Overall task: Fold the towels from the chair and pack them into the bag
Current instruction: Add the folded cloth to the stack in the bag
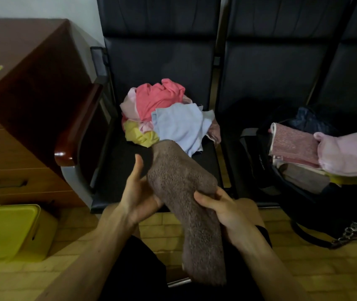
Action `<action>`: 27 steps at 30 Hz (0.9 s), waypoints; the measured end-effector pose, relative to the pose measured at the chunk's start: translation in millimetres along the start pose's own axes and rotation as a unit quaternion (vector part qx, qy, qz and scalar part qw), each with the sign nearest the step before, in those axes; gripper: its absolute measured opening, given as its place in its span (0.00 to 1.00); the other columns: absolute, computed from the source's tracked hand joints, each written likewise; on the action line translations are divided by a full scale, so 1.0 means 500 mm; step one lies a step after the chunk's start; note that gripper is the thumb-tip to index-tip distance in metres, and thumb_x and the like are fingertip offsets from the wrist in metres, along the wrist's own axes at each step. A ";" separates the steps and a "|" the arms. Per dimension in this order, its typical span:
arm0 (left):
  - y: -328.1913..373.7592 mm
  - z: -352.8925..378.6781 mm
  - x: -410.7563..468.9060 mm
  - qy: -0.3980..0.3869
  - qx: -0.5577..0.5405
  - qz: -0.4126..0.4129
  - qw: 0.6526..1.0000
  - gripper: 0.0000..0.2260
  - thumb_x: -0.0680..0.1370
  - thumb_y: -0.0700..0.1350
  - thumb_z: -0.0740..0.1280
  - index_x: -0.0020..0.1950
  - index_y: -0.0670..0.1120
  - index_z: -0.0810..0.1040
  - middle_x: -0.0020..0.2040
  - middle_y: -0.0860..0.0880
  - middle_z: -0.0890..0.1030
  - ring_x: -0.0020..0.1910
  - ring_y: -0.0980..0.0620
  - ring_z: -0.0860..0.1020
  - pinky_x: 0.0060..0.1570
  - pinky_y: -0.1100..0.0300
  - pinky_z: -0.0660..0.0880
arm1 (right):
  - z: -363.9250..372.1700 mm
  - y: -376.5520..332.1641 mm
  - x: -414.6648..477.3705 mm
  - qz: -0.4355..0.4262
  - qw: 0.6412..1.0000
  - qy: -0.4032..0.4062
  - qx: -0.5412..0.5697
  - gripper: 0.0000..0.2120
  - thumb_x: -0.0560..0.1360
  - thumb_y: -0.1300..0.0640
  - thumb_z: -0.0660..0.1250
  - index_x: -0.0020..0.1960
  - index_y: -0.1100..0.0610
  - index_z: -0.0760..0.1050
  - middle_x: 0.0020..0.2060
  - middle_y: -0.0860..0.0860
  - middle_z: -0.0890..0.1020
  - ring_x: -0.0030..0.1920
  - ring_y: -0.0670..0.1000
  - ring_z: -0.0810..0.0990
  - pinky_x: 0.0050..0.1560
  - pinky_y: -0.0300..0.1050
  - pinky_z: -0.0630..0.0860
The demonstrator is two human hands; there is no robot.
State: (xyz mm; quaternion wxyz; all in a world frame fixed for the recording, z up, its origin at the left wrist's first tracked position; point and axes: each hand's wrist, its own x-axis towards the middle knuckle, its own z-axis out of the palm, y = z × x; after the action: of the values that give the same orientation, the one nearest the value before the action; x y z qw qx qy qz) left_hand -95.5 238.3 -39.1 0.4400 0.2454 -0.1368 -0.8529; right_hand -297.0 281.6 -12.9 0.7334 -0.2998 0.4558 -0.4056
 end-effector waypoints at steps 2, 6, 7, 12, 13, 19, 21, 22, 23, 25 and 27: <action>-0.034 -0.009 -0.009 -0.053 -0.027 -0.028 0.998 0.42 0.75 0.70 0.63 0.77 0.41 0.64 0.77 0.35 0.63 0.76 0.36 0.62 0.75 0.37 0.58 | 0.005 -0.005 0.004 -0.014 1.000 0.005 0.014 0.10 0.68 0.60 0.71 0.49 0.55 0.81 0.42 0.52 0.87 0.42 0.51 0.86 0.40 0.42 0.81; -0.045 0.008 -0.012 0.088 0.146 -0.027 0.985 0.22 0.76 0.56 0.66 0.63 0.44 0.82 0.64 0.39 0.80 0.62 0.40 0.80 0.60 0.44 0.77 | -0.002 -0.003 0.008 -0.012 0.999 0.049 -0.010 0.18 0.65 0.55 0.74 0.55 0.54 0.81 0.48 0.52 0.87 0.48 0.52 0.86 0.47 0.45 0.79; -0.042 0.008 -0.012 0.114 0.196 -0.028 0.974 0.19 0.76 0.52 0.67 0.62 0.42 0.82 0.62 0.39 0.82 0.60 0.41 0.81 0.59 0.45 0.78 | -0.008 0.000 0.008 -0.012 0.998 0.054 -0.019 0.20 0.65 0.53 0.74 0.56 0.54 0.81 0.49 0.52 0.87 0.49 0.52 0.86 0.48 0.45 0.79; -0.038 0.001 -0.009 0.175 0.302 -0.021 0.937 0.18 0.75 0.46 0.71 0.61 0.39 0.80 0.56 0.40 0.84 0.55 0.43 0.83 0.56 0.49 0.79 | -0.044 0.027 0.022 0.009 0.996 0.078 -0.045 0.12 0.74 0.57 0.72 0.57 0.54 0.82 0.51 0.53 0.86 0.52 0.52 0.85 0.49 0.47 0.80; -0.042 -0.007 -0.007 0.181 0.310 -0.026 0.933 0.17 0.74 0.46 0.72 0.61 0.39 0.80 0.55 0.41 0.85 0.54 0.44 0.84 0.54 0.50 0.80 | -0.051 0.035 0.025 0.014 0.995 0.083 -0.050 0.11 0.74 0.57 0.72 0.57 0.53 0.82 0.51 0.52 0.86 0.52 0.52 0.85 0.48 0.46 0.80; -0.070 -0.062 -0.010 0.139 0.343 -0.120 0.921 0.12 0.79 0.42 0.68 0.62 0.42 0.80 0.57 0.44 0.84 0.57 0.45 0.83 0.53 0.50 0.81 | -0.098 0.089 0.037 0.062 0.988 0.119 -0.081 0.09 0.75 0.57 0.72 0.55 0.54 0.82 0.48 0.52 0.87 0.48 0.51 0.86 0.44 0.44 0.80; -0.081 -0.089 -0.007 0.139 0.386 -0.133 0.902 0.12 0.79 0.39 0.69 0.62 0.41 0.80 0.58 0.43 0.84 0.58 0.44 0.82 0.60 0.44 0.78 | -0.117 0.107 0.039 0.087 0.986 0.110 -0.086 0.10 0.76 0.58 0.71 0.57 0.57 0.82 0.47 0.52 0.87 0.49 0.51 0.86 0.44 0.44 0.80; -0.082 -0.100 -0.002 0.141 0.409 -0.143 0.890 0.12 0.78 0.39 0.69 0.62 0.41 0.80 0.58 0.42 0.84 0.59 0.43 0.82 0.63 0.41 0.76 | -0.123 0.114 0.040 0.103 0.986 0.098 -0.092 0.10 0.76 0.58 0.70 0.57 0.58 0.81 0.47 0.52 0.87 0.49 0.52 0.86 0.45 0.44 0.80; -0.078 -0.102 0.003 0.142 0.429 -0.157 0.878 0.12 0.78 0.39 0.69 0.61 0.41 0.81 0.58 0.42 0.84 0.59 0.43 0.82 0.65 0.40 0.74 | -0.128 0.115 0.040 0.119 0.984 0.086 -0.099 0.10 0.76 0.59 0.70 0.57 0.59 0.81 0.46 0.52 0.87 0.48 0.52 0.86 0.45 0.44 0.80; -0.058 -0.085 0.016 0.137 0.462 -0.174 0.859 0.09 0.78 0.37 0.68 0.58 0.41 0.82 0.56 0.41 0.84 0.55 0.45 0.84 0.64 0.42 0.75 | -0.127 0.095 0.042 0.133 0.981 0.067 -0.120 0.10 0.76 0.63 0.70 0.57 0.60 0.80 0.44 0.53 0.87 0.47 0.52 0.86 0.44 0.43 0.81; -0.017 -0.026 0.022 0.121 0.514 -0.108 0.843 0.07 0.79 0.34 0.66 0.53 0.43 0.82 0.53 0.42 0.85 0.48 0.50 0.85 0.57 0.50 0.80 | -0.114 0.037 0.042 0.078 0.985 0.038 -0.147 0.18 0.74 0.69 0.69 0.63 0.62 0.77 0.50 0.56 0.86 0.50 0.54 0.85 0.48 0.45 0.81</action>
State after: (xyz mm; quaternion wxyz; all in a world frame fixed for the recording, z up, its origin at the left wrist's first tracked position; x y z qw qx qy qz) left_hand -99.6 234.0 -56.8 0.1694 0.5508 -0.4737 -0.6660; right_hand -337.7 268.5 -60.0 0.6925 -0.3524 0.5603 -0.2869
